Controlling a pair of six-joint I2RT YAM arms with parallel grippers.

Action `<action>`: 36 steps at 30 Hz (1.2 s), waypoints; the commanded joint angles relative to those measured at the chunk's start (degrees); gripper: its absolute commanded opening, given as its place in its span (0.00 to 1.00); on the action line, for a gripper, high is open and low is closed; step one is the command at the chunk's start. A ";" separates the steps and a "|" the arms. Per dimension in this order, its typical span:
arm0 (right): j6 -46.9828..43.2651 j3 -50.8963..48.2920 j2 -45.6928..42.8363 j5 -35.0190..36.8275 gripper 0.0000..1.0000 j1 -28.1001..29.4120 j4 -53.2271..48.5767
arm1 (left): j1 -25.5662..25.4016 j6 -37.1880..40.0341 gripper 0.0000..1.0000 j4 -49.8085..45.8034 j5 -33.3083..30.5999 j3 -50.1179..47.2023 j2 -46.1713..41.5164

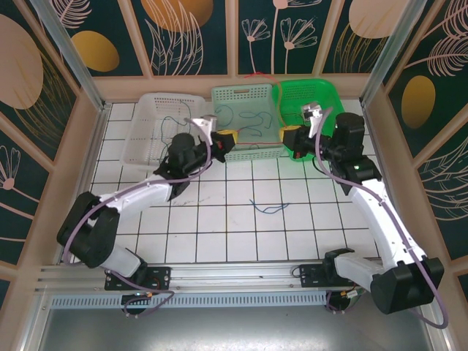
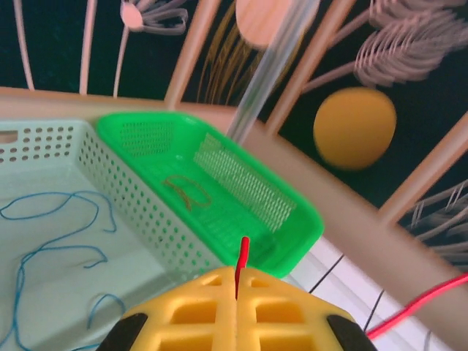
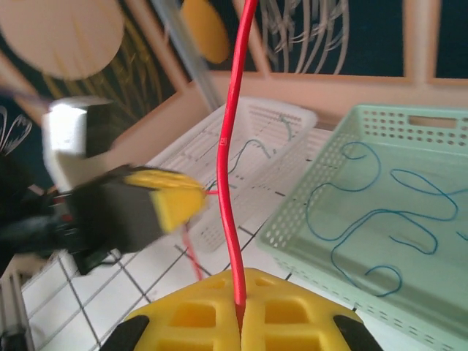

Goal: Untangle the cables

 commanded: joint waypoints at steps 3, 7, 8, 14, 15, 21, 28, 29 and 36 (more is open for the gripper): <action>15.49 -6.60 -2.86 9.37 0.00 -5.14 19.78 | 2.63 -20.10 0.00 18.62 -17.25 -10.37 -3.04; 24.94 -11.31 -2.44 10.69 0.00 -5.62 30.95 | 2.62 -27.84 0.00 24.38 -14.95 -11.00 0.27; 26.61 -11.91 -2.51 11.41 0.00 -5.60 32.65 | 2.62 -28.70 0.00 24.47 -13.54 -10.39 1.23; 31.23 -12.23 -3.29 16.66 0.00 -8.89 34.07 | 2.62 -32.30 0.02 26.47 -9.82 -10.62 4.35; 32.18 -12.49 -3.08 15.86 0.00 -9.97 34.78 | 2.66 -32.40 0.02 26.74 -9.81 -11.07 4.39; 34.58 -11.96 -0.42 12.87 0.00 -13.86 37.31 | 2.63 -31.88 0.08 25.88 -8.87 -11.80 4.21; 15.02 7.85 13.29 8.64 0.00 -16.69 9.87 | 2.63 -22.15 0.54 14.32 -13.45 -10.94 -1.67; 11.96 10.82 15.98 7.05 0.00 -17.29 6.73 | 2.67 -20.29 0.58 12.11 -13.90 -10.76 -2.70; -2.13 29.16 37.59 -1.79 0.00 -20.22 -13.22 | 2.62 -13.46 0.71 4.29 -13.45 -11.60 -6.03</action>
